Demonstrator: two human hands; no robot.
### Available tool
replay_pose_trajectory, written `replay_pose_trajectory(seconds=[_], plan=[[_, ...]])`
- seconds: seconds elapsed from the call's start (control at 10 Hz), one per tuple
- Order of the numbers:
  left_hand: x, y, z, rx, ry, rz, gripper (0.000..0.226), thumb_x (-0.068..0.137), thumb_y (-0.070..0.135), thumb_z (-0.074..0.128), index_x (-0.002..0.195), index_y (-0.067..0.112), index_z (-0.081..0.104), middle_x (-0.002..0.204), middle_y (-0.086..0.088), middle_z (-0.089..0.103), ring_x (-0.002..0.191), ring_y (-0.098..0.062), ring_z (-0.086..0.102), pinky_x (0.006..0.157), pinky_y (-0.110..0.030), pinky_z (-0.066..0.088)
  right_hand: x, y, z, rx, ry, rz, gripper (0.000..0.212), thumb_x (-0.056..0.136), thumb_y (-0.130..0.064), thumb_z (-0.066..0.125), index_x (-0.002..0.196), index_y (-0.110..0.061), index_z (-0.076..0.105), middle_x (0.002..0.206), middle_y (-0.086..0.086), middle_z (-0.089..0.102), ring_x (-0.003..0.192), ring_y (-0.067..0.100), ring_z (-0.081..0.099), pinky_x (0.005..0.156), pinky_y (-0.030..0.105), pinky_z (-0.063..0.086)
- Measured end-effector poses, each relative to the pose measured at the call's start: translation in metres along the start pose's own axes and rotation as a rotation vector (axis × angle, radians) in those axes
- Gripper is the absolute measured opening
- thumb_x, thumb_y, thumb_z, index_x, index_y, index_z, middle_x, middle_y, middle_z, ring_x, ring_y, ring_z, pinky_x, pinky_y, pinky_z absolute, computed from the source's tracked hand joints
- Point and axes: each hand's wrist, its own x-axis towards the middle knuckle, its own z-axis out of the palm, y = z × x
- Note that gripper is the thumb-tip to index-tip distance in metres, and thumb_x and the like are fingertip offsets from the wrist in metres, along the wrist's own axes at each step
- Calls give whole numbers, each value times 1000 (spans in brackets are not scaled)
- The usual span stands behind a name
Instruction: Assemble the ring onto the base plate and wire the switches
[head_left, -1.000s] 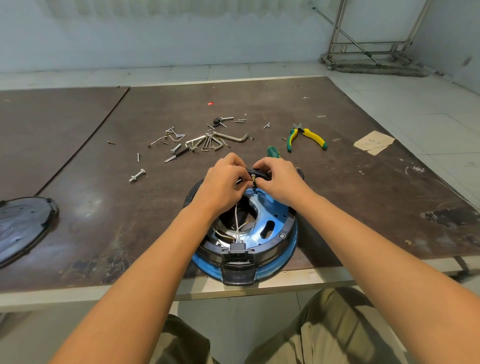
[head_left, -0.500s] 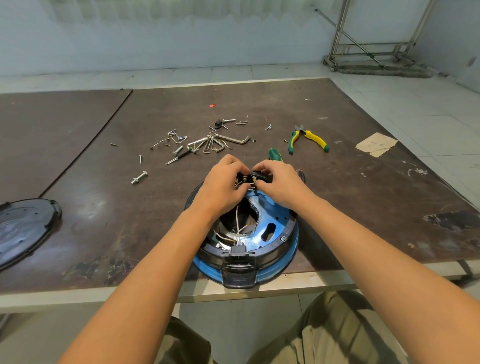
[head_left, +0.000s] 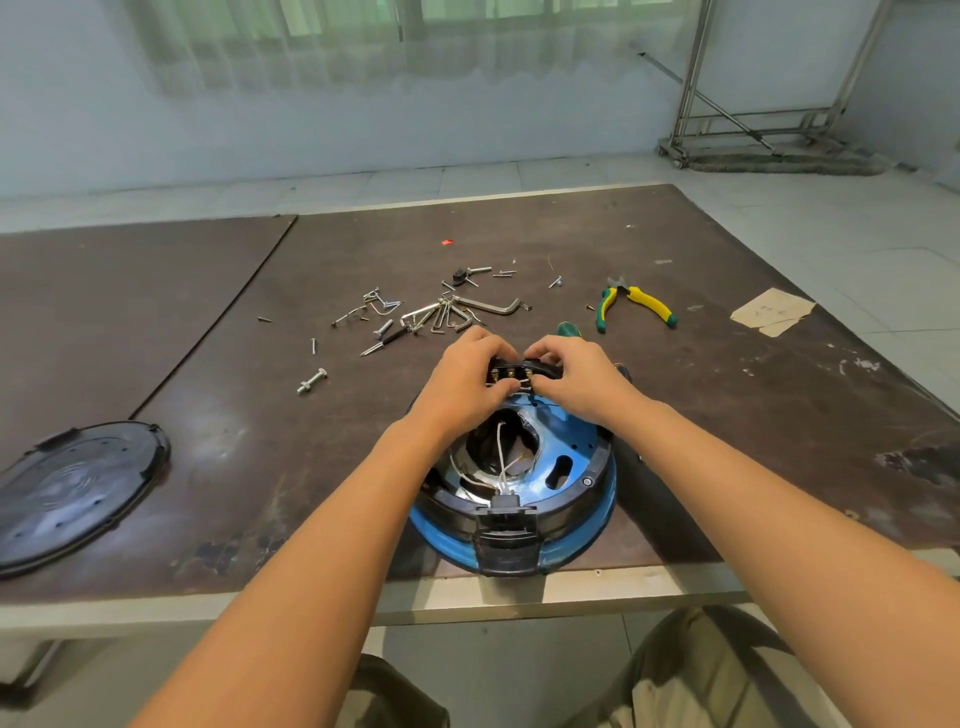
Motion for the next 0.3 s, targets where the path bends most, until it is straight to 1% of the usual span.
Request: replay_pose_trajectory(seconds=[0.1, 0.2, 0.3], plan=[[0, 0, -9, 20, 10, -54, 27, 87, 16, 71, 114, 19, 65, 118, 4, 52, 101, -7, 50, 92, -25, 43, 6, -2, -3, 19, -35, 20, 34, 85, -20, 71, 119, -20, 66, 96, -4, 67, 84, 7, 62, 79, 27, 55], [-16, -3, -19, 57, 72, -88, 26, 92, 15, 61, 117, 22, 63, 119, 9, 47, 101, -5, 49, 89, -23, 40, 7, -2, -2, 35, 0, 48, 33, 85, -27, 70, 117, -23, 66, 101, -2, 67, 87, 8, 60, 79, 29, 54], [-53, -11, -28, 24, 183, -163, 26, 97, 17, 55, 121, 25, 59, 118, 14, 45, 103, 0, 48, 89, -20, 37, 0, -3, -8, 168, 183, 31, 23, 86, -26, 69, 110, -26, 68, 95, -6, 68, 86, 6, 61, 75, 28, 53]])
